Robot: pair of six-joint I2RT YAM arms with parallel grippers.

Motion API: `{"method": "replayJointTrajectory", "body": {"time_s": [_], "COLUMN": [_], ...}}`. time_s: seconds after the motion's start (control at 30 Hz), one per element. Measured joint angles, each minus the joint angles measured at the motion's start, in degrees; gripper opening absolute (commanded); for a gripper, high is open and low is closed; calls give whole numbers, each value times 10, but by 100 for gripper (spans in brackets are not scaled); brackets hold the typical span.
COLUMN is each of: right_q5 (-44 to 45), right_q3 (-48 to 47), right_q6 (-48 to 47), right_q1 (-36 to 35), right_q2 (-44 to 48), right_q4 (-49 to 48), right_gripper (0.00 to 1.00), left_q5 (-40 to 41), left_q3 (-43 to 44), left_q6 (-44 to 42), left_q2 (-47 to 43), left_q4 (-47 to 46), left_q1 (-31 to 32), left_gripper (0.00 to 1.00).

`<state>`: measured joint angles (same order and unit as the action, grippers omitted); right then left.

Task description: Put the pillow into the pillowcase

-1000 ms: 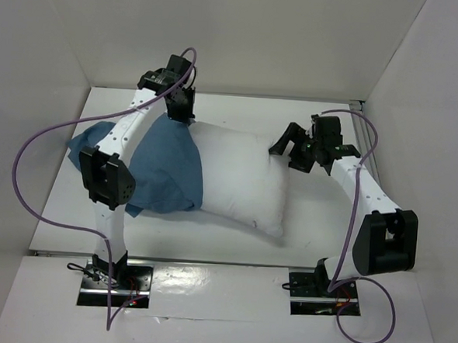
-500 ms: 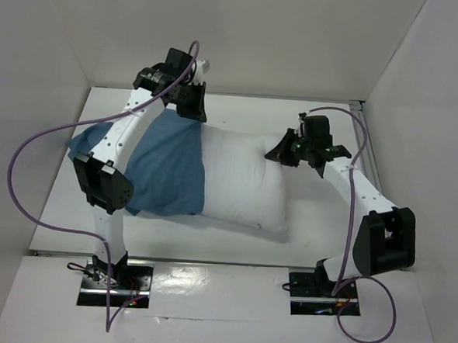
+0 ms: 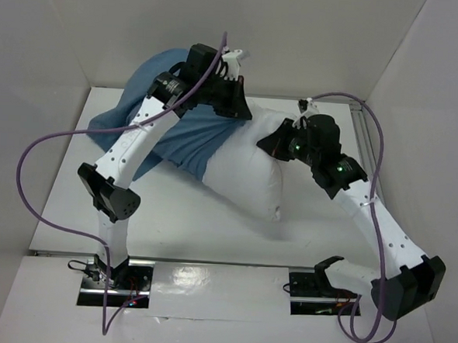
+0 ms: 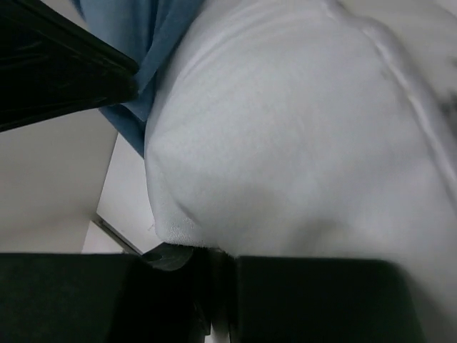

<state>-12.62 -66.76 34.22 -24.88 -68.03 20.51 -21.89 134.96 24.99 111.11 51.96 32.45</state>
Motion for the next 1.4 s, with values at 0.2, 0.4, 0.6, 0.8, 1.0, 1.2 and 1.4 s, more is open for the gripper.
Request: {"method": "replayJointTrajectory", "body": {"time_s": [0.2, 0.4, 0.6, 0.8, 1.0, 1.2, 1.4], "right_q5": [2, -1, 44, 105, 105, 76, 51], "right_q3": [75, 90, 35, -20, -11, 24, 26], "right_q6": [18, 13, -26, -54, -56, -51, -51], "right_q1": [-14, -15, 12, 40, 49, 49, 49], "right_q2": [-50, -58, -38, 38, 80, 69, 52], "right_q4": [3, 41, 116, 218, 252, 257, 256], "right_gripper": [0, 12, 89, 93, 95, 97, 97], "left_q5": [-1, 31, 57, 214, 339, 361, 366], "left_q3": [-85, -156, -108, -261, -567, -805, -835], "left_q6": [27, 39, 18, 7, 13, 38, 41], "left_q2": [5, 5, -27, -189, -340, -357, -347], "left_q4": [-53, -61, -6, -10, -94, -209, -325], "left_q1": [5, 16, 54, 28, -60, -57, -79], "left_gripper": [0, 64, 77, 36, 96, 91, 81]}}
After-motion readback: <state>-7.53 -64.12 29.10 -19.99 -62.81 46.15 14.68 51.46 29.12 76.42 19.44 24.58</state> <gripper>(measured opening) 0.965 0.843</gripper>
